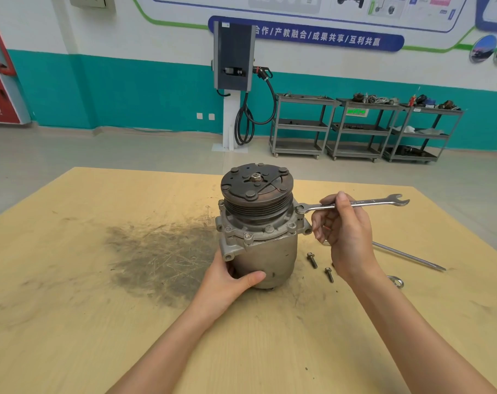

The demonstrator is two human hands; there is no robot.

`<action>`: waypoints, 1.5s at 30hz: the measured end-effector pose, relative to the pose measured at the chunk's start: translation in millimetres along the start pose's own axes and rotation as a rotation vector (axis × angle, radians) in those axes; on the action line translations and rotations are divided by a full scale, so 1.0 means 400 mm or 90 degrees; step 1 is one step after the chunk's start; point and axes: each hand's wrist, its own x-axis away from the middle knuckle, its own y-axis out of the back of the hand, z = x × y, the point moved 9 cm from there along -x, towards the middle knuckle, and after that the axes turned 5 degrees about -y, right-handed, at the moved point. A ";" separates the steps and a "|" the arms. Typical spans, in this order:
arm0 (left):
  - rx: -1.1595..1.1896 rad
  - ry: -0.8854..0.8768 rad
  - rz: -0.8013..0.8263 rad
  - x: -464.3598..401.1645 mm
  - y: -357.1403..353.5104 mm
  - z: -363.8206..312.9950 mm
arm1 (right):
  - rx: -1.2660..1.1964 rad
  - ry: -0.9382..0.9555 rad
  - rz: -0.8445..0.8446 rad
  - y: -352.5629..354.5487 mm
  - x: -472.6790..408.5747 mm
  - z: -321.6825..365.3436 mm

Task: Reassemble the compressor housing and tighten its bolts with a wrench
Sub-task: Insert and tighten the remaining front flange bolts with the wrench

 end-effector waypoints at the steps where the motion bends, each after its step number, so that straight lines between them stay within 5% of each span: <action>1: 0.001 0.000 0.000 0.000 0.000 0.000 | 0.000 -0.001 0.002 -0.001 0.000 0.001; 9: -0.002 0.001 -0.006 0.000 0.002 -0.001 | 0.000 -0.073 -0.004 0.001 -0.013 -0.012; 19: -0.006 0.007 -0.005 0.001 0.004 0.005 | 0.008 0.015 -0.019 0.008 0.021 -0.009; 32: -0.017 0.005 -0.007 -0.001 0.004 0.001 | -0.023 -0.064 -0.004 0.001 -0.009 -0.017; 45: -0.019 0.008 0.000 -0.002 0.004 0.012 | -0.009 0.015 -0.030 0.009 0.020 -0.012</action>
